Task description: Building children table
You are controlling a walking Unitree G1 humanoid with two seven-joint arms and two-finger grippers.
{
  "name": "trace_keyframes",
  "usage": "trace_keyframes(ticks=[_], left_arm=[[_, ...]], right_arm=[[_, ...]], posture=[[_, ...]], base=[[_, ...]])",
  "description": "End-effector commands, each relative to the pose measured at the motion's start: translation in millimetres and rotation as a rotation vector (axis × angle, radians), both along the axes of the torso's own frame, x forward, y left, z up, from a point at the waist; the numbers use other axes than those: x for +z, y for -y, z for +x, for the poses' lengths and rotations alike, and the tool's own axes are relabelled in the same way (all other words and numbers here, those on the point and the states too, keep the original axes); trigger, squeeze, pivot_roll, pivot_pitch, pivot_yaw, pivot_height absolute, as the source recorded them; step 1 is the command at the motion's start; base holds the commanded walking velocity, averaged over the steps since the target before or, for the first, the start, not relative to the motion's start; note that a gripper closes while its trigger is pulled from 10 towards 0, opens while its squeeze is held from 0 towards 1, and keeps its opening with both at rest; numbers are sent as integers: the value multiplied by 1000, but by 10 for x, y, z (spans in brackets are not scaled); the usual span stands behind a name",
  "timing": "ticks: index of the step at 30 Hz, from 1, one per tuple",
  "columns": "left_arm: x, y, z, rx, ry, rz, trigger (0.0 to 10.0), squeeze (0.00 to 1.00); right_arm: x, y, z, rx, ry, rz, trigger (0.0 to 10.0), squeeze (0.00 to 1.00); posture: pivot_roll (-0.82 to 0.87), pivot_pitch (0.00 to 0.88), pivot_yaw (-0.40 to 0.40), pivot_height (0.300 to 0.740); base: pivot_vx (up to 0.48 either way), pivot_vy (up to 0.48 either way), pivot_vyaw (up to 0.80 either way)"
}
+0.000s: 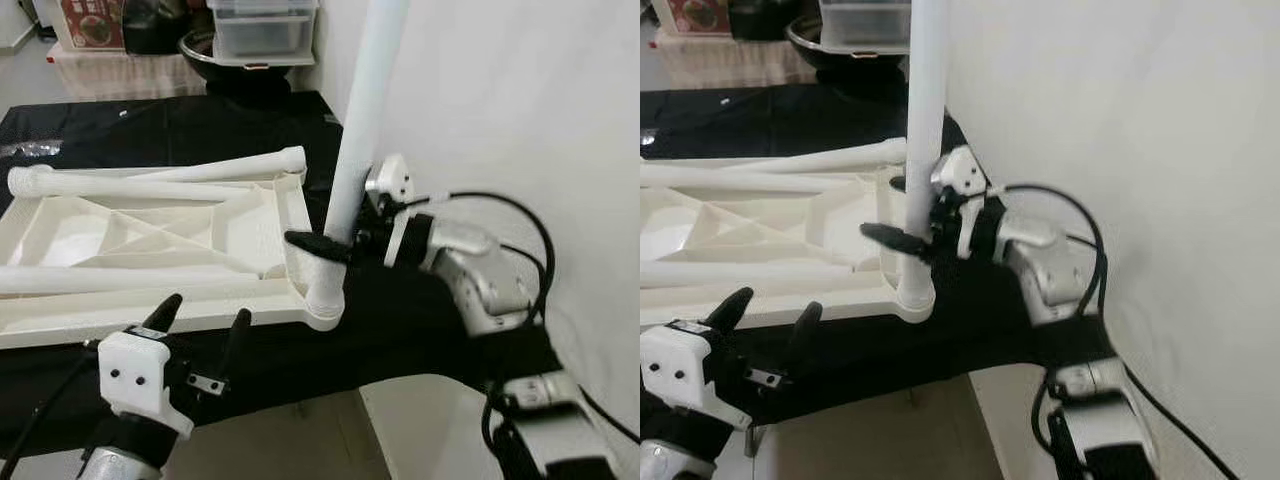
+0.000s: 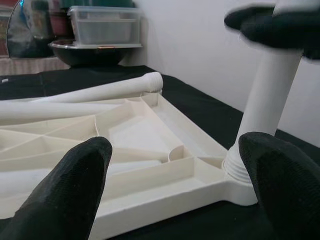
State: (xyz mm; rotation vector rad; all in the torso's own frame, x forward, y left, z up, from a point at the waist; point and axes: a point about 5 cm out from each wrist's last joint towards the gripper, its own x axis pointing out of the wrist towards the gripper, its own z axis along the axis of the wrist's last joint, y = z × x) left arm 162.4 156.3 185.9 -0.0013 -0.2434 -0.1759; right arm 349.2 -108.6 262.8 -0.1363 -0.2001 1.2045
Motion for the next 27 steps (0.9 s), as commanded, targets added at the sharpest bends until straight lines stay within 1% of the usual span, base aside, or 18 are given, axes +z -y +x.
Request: trace_keyframes(ticks=[1,2,4,5,7,10,13,16,18,19,20,21,22,23,24,25,26,27], left_arm=[[13,14,-20,-2,-2,-9,10000,0],[13,14,-20,-2,-2,-9,10000,0],[14,13,-22,0,-3,-7,10000,0],[13,9,-22,3,-3,-6,10000,0],[13,9,-22,3,-3,-6,10000,0],[12,10,-19,0,-3,-7,10000,0],[10,10,-16,-2,-3,-7,10000,0],[11,8,-16,-2,-3,-7,10000,0],[13,4,-18,-2,-4,-7,10000,0],[14,-1,-21,-2,-4,-7,10000,0],[15,-3,-23,-2,-5,-6,10000,0],[17,-12,-25,-2,-5,-4,10000,0],[18,-19,-25,-1,-6,-3,10000,0],[21,-25,-23,1,-6,-1,10000,0],[24,-29,-22,2,-7,0,10000,0],[24,-29,-22,2,-7,0,10000,0],[26,-31,-20,3,-7,1,10000,0],[26,-31,-20,3,-7,1,10000,0]], right_arm=[[27,54,-3,49,5,11,0,0],[27,54,-3,49,5,11,0,0],[29,77,-19,93,1,-11,0,0],[9,118,-40,155,-8,-49,0,0],[9,118,-40,155,-8,-49,0,0],[-50,208,-46,187,-34,-62,0,0],[-108,238,-54,188,-50,-59,0,0],[-196,259,-60,149,-66,-52,0,0],[-288,237,-63,83,-73,-35,0,0],[-383,177,-60,-9,-88,-34,0,0],[-497,111,-35,-152,-113,-46,0,0],[-601,61,16,-359,-122,-56,0,0],[-662,39,45,-500,-122,-64,0,0],[-804,-50,-75,-640,-156,-63,0,0],[-881,-92,-180,-726,-182,-57,0,0],[-881,-92,-180,-726,-182,-57,0,0],[-938,-120,-296,-789,-210,-48,0,0],[-938,-120,-296,-789,-210,-48,0,0]], posture=[[130,107,-118,740],[130,107,-118,740],[134,105,-118,740],[133,104,-118,740],[133,104,-118,740],[130,101,-117,740],[124,99,-112,740],[120,102,-112,740],[117,103,-112,740],[117,107,-113,740],[117,107,-113,740],[115,110,-112,740],[112,112,-109,740],[116,117,-107,740],[116,117,-107,740],[116,117,-107,740],[116,117,-107,740],[116,117,-107,740]], base=[[0,0,0],[0,0,0],[0,0,0],[0,0,0],[0,0,0],[0,0,0],[0,0,0],[0,0,0],[0,0,0],[0,0,0],[0,0,0],[0,0,0],[0,0,0],[0,0,0],[0,0,0],[0,0,0],[0,0,0],[0,0,0]])
